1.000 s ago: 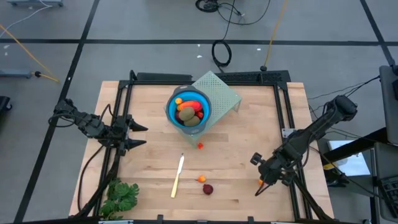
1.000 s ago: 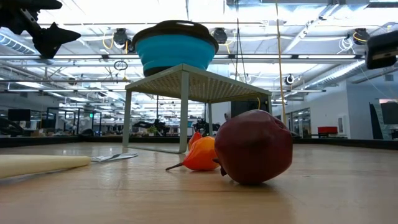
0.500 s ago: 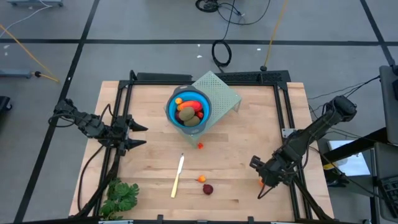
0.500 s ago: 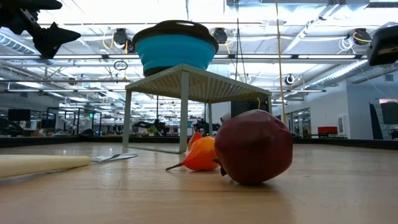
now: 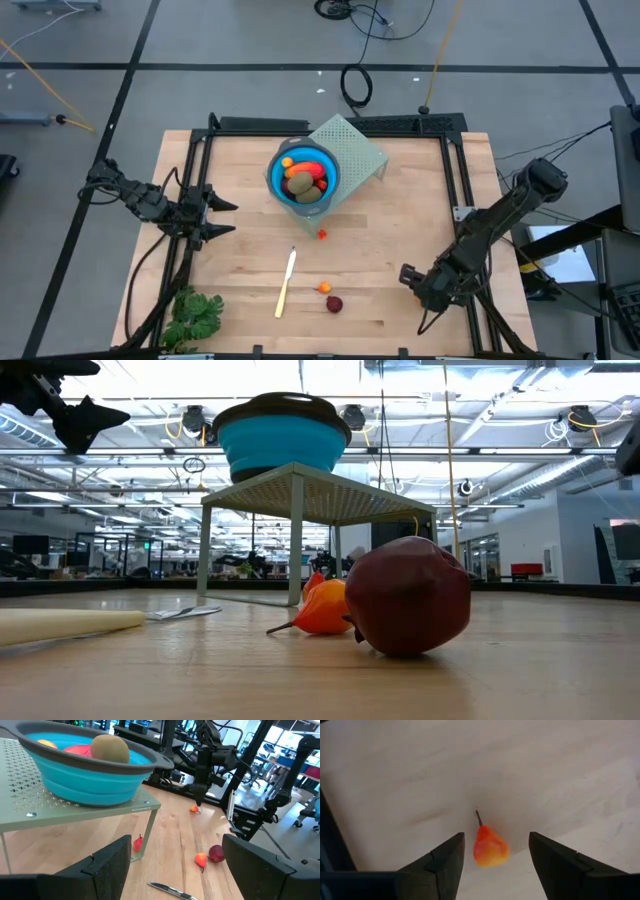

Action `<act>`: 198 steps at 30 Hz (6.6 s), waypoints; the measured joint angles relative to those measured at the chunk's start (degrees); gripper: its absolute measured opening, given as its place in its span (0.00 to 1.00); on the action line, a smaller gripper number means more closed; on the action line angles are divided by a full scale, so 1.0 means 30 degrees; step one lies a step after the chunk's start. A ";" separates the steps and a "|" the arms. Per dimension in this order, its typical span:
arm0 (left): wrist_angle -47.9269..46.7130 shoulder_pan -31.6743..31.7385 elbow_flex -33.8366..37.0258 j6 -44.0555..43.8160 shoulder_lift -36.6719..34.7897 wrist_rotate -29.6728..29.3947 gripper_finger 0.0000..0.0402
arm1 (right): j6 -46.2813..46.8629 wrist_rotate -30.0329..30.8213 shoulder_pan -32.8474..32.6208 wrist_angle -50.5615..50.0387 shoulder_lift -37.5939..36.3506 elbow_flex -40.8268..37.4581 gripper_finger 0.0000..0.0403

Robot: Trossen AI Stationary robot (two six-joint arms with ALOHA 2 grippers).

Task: Pick & Place Fruit
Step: Put the peach into the blue strainer bowl

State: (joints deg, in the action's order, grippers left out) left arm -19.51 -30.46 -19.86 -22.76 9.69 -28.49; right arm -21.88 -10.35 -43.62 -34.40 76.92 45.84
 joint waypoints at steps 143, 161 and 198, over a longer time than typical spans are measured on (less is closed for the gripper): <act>1.8796 0.0243 -0.7699 1.3578 1.8058 -0.4531 0.78 | 1.8621 0.6426 1.0856 2.5988 -0.0187 0.0015 0.29; 1.0208 0.2961 -1.5049 1.2571 2.3557 -0.1633 0.78 | 1.6471 0.6308 1.0741 2.6681 -0.0187 0.0015 0.29; 0.9639 0.5472 -1.6600 0.8262 2.5629 0.2987 0.77 | 1.3402 0.5909 1.0754 2.7978 -0.0187 0.0015 0.29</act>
State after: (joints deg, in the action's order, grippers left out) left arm 9.41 -14.04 -69.66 2.02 86.58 -19.53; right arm 18.33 7.38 -11.35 49.54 76.36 45.89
